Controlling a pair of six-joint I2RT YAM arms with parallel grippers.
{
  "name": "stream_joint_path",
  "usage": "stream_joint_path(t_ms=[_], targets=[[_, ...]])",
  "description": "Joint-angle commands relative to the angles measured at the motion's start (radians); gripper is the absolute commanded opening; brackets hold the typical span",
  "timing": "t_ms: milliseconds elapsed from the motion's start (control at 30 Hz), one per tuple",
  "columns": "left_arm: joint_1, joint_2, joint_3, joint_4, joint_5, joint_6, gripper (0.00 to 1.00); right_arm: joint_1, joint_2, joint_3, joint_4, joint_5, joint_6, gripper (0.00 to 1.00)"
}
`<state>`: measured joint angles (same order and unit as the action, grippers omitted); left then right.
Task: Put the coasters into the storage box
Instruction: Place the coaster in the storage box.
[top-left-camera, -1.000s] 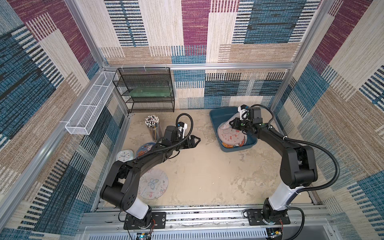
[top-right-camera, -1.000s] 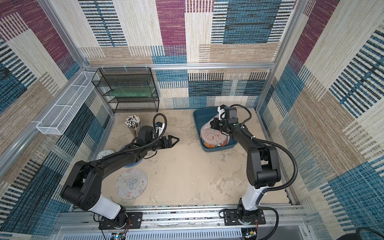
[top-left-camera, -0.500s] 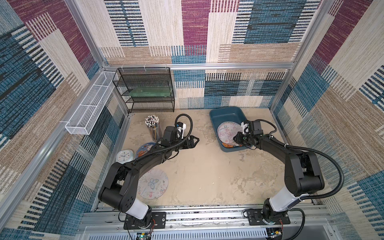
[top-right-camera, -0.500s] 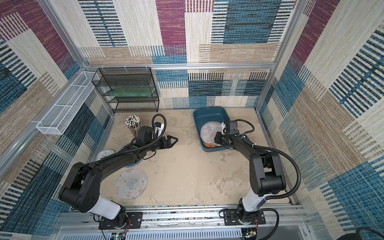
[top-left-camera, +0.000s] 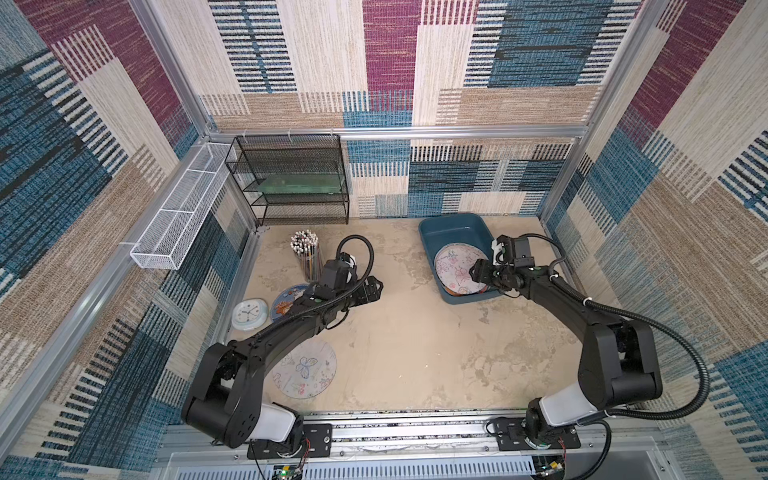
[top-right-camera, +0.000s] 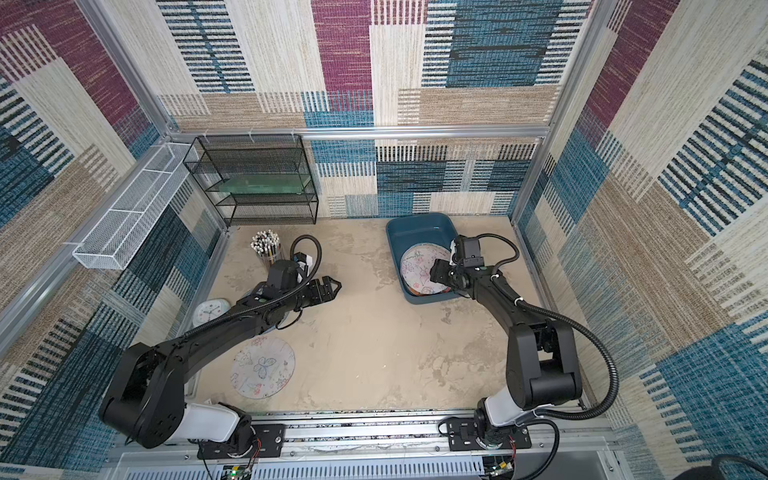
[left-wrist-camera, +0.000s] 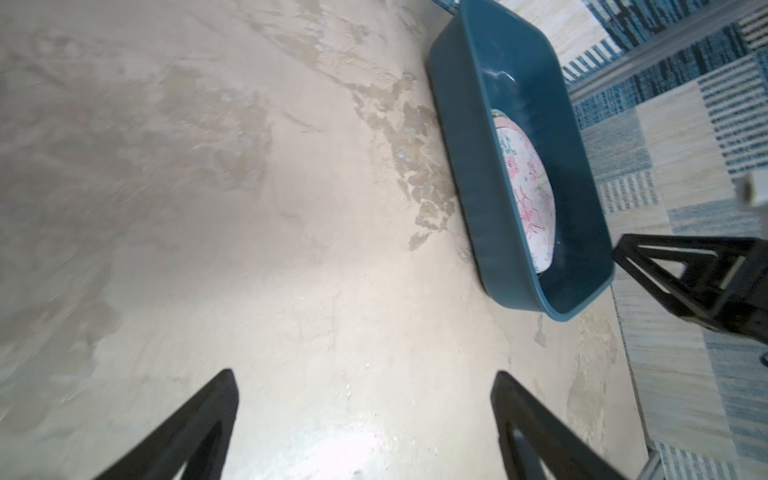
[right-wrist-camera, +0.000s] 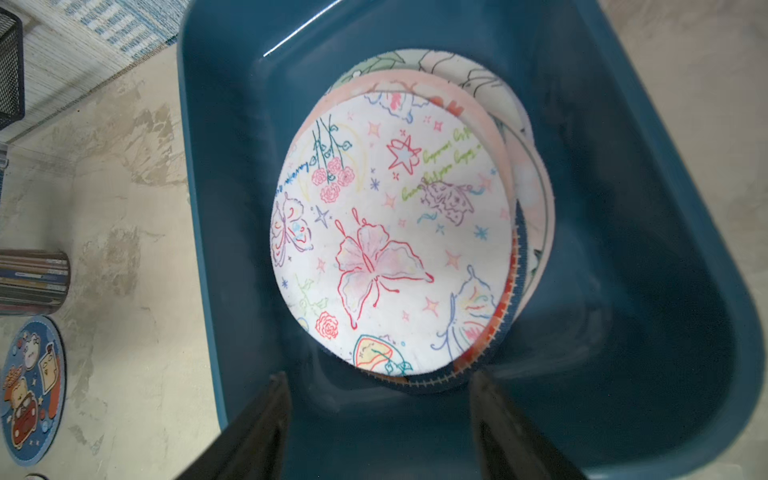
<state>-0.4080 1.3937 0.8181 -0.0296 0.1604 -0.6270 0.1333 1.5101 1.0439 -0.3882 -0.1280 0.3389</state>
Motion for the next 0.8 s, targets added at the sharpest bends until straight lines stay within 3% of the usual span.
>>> stream_joint_path(t_ms=[0,267,533,767], targets=[[0.002,-0.048,-0.019,-0.086,-0.142,-0.073,0.95,0.041,-0.037,0.011,-0.012,0.055,-0.037,0.74],[0.014,-0.158,-0.088,-0.26,-0.31,-0.19,0.99,0.284,0.02,0.073,0.058,-0.006,-0.09,0.75],[0.056,-0.231,-0.177,-0.309,-0.33,-0.277,0.99,0.451,0.189,0.159,0.127,-0.145,-0.086,0.75],[0.091,-0.206,-0.133,-0.509,-0.323,-0.277,0.99,0.603,0.349,0.268,0.159,-0.271,-0.091,0.75]])
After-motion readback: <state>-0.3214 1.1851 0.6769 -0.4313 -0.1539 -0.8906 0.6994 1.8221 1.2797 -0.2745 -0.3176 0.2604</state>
